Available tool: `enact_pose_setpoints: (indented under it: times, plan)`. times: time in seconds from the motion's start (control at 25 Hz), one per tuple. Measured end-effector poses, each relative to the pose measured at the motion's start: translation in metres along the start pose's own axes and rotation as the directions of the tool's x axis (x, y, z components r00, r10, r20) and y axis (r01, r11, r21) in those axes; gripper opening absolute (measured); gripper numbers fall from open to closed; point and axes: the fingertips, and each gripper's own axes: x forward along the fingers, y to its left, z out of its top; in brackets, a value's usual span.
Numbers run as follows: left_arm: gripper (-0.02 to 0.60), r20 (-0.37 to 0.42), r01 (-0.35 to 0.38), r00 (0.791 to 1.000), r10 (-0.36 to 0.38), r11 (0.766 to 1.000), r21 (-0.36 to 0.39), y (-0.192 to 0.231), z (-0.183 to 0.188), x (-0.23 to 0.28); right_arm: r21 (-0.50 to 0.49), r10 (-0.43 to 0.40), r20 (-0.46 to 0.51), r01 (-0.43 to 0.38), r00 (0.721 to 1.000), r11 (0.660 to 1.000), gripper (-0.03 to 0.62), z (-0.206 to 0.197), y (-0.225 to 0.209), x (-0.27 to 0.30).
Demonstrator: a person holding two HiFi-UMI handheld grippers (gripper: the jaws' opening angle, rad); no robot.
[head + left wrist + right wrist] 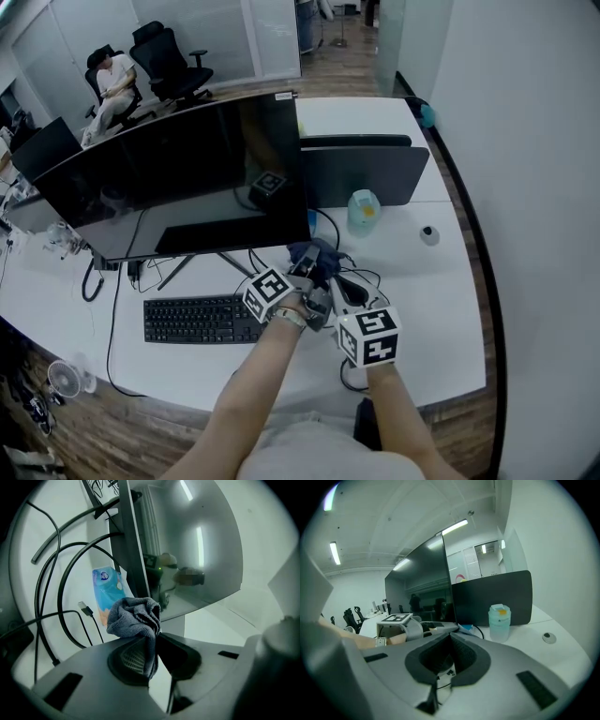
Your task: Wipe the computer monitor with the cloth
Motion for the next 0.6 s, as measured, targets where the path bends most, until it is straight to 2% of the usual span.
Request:
enact_pose_setpoints:
  times: [0.16,0.28,0.6]
  plan:
    - [0.060,-0.029,0.019,0.999,-0.019,1.000,0.000,-0.009,-0.013,0.008,0.019,-0.024,0.004,0.024,1.000,1.000,0.008,-0.003,-0.010,-0.005]
    - [0.060,-0.043,0.029,0.999,-0.029,1.000,0.006,-0.013,-0.019,0.010,0.022,-0.046,0.043,0.045,0.998,0.999,0.008,0.005,-0.013,-0.009]
    - [0.060,-0.077,0.068,0.995,-0.066,0.997,0.028,-0.029,-0.032,0.019,0.019,-0.056,0.071,0.055,0.996,0.998,0.008,0.011,-0.017,-0.016]
